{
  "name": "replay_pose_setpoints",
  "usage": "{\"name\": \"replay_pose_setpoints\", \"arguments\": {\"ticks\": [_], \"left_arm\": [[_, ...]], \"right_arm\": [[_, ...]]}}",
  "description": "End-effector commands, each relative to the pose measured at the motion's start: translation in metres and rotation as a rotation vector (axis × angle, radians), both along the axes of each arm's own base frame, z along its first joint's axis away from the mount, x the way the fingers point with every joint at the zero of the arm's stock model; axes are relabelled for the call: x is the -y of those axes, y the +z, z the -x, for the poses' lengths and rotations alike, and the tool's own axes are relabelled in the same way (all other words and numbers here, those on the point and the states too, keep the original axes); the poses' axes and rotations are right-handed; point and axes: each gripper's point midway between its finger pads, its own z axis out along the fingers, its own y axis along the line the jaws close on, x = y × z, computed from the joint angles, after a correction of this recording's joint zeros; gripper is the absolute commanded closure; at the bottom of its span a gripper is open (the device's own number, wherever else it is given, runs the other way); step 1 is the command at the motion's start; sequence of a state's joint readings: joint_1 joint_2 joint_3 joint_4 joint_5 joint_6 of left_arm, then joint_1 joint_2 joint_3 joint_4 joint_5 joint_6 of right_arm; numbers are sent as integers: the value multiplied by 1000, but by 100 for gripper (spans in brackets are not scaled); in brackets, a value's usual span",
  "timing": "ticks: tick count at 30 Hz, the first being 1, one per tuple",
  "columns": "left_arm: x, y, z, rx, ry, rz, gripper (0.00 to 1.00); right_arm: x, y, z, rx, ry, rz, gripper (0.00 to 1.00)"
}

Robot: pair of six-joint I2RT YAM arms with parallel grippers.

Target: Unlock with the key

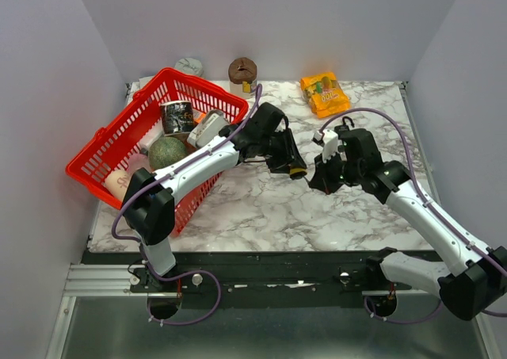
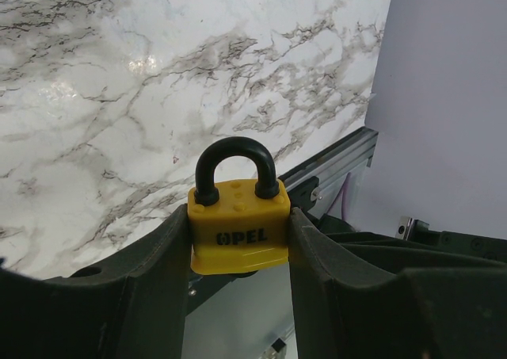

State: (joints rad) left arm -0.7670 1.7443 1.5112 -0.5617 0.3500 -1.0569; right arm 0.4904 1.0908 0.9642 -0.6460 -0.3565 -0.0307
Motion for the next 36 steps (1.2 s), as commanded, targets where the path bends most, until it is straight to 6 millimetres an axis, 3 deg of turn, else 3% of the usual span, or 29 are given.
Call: {"name": "replay_pose_setpoints", "arguments": {"ticks": [1,10,19,30,36], "left_arm": [[14,27,4,20,-57,88,100],[18,25,3,10,-67,92,100],[20,25,2,9,-75,91,100],[19,24,2,9,-72,92,100],[17,26,4,14,-66,97,100]], "right_arm": [[-6,20,-9,72,40,-11,99],[-16,41,-4,121,87,-70,99],[-30,20,16,40,148,-69,99],[-42,9,29,-1,173,-72,99],[-34,19,24,32,80,-87,99]]}}
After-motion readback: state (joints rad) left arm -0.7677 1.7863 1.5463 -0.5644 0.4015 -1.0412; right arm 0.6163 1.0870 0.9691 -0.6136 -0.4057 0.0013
